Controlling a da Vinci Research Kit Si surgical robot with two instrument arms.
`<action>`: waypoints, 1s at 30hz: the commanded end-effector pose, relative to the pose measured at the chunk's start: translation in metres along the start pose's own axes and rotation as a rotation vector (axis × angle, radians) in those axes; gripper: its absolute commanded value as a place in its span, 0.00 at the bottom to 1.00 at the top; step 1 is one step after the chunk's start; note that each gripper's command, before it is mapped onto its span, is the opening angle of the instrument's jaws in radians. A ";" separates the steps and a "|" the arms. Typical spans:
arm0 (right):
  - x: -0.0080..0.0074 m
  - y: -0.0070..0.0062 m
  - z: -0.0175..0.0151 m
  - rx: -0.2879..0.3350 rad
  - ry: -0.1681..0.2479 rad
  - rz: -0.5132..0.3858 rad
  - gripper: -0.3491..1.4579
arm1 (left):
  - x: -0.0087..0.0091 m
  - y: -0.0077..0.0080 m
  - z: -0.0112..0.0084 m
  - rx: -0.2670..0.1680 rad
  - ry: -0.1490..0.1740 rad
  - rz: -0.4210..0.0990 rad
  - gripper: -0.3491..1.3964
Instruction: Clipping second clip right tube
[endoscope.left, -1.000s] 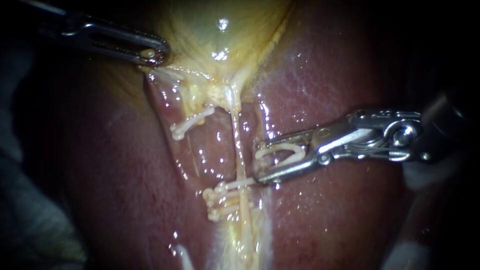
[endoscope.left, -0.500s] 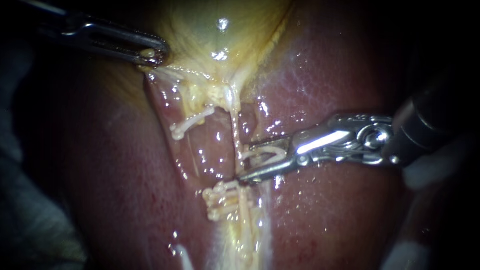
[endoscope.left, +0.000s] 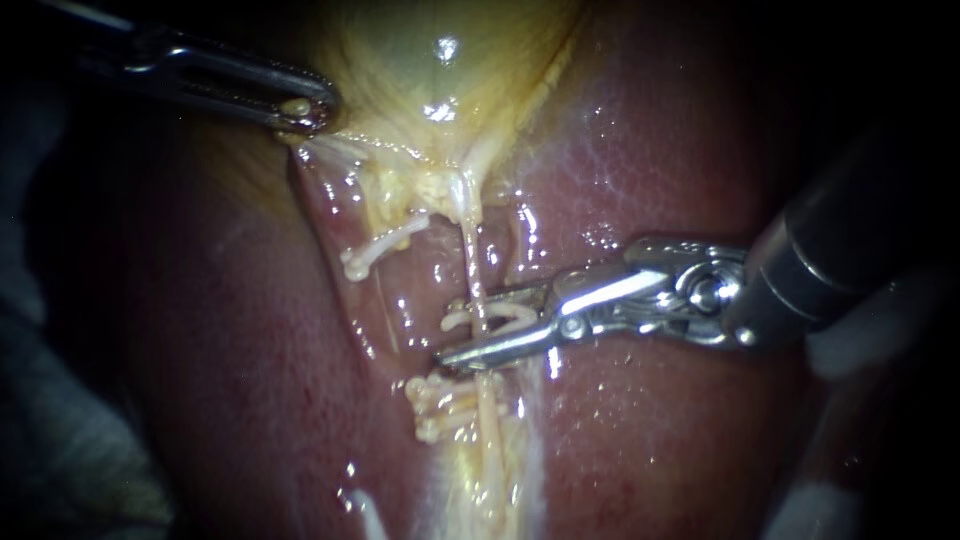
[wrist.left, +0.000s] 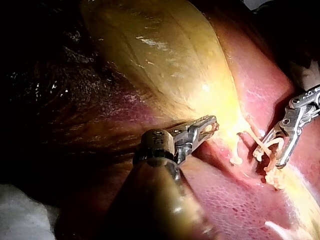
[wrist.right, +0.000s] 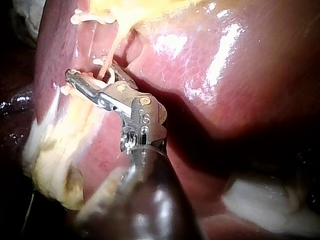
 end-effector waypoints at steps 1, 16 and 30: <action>0.0001 -0.0002 0.0001 0.010 0.006 0.005 0.47 | 0.0000 0.0000 0.0000 0.001 0.000 0.000 0.00; 0.0020 -0.0044 -0.0004 0.149 0.078 0.044 0.47 | -0.0001 0.0000 0.0000 0.000 0.000 0.000 0.00; 0.0022 -0.0048 -0.0005 0.288 0.064 0.074 0.37 | -0.0001 0.0000 0.0000 0.000 0.000 0.000 0.00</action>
